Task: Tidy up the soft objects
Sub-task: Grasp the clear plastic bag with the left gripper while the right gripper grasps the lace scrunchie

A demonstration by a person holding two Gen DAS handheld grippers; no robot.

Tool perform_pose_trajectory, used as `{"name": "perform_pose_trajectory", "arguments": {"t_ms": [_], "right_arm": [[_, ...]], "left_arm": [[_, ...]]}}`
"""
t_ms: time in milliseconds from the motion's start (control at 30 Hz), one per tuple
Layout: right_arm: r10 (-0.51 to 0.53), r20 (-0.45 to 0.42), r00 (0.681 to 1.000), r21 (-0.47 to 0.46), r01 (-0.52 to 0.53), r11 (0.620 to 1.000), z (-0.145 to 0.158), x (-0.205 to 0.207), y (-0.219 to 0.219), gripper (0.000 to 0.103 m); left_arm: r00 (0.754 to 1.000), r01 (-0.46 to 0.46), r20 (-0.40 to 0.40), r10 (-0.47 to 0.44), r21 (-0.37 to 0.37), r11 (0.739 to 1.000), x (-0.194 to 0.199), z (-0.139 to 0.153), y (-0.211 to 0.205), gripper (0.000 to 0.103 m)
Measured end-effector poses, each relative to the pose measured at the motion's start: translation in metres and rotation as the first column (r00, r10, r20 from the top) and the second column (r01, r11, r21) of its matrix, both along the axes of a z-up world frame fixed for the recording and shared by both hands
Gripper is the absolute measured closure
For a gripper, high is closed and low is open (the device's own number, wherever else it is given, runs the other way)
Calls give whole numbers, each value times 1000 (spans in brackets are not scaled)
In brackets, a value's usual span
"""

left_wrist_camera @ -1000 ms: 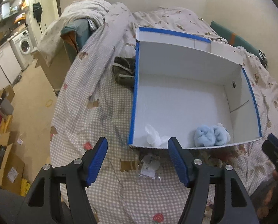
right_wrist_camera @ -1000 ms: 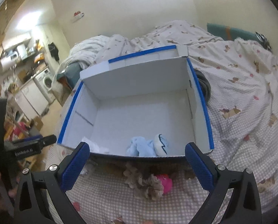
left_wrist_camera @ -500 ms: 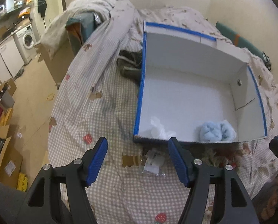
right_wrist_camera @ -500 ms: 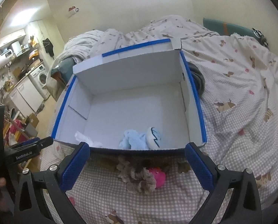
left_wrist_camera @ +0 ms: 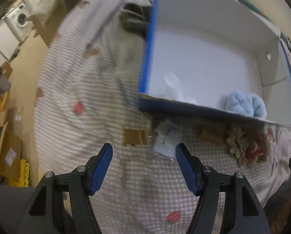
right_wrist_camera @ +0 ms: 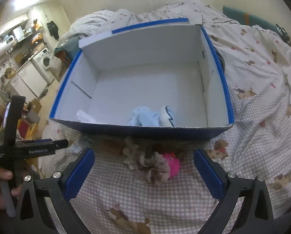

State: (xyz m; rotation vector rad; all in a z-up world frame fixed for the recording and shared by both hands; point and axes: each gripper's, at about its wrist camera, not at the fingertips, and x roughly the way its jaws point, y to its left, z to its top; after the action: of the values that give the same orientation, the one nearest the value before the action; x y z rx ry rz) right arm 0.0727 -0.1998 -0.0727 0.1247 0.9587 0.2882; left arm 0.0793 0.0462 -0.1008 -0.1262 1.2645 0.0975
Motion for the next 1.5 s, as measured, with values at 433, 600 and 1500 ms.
{"name": "perform_pose_trajectory", "arguments": {"t_ms": [433, 600, 1500], "right_arm": [[-78, -105, 991, 46, 83, 995, -18, 14, -29, 0], [-139, -187, 973, 119, 162, 979, -30, 19, -51, 0], [-67, -400, 914, 138, 132, 981, -73, 39, -16, 76]], "left_arm": [[985, 154, -66, -157, -42, 987, 38, -50, -37, 50], [983, 157, -89, -160, -34, 987, 39, -55, -35, 90], [990, 136, 44, -135, -20, 991, -15, 9, -25, 90]]}}
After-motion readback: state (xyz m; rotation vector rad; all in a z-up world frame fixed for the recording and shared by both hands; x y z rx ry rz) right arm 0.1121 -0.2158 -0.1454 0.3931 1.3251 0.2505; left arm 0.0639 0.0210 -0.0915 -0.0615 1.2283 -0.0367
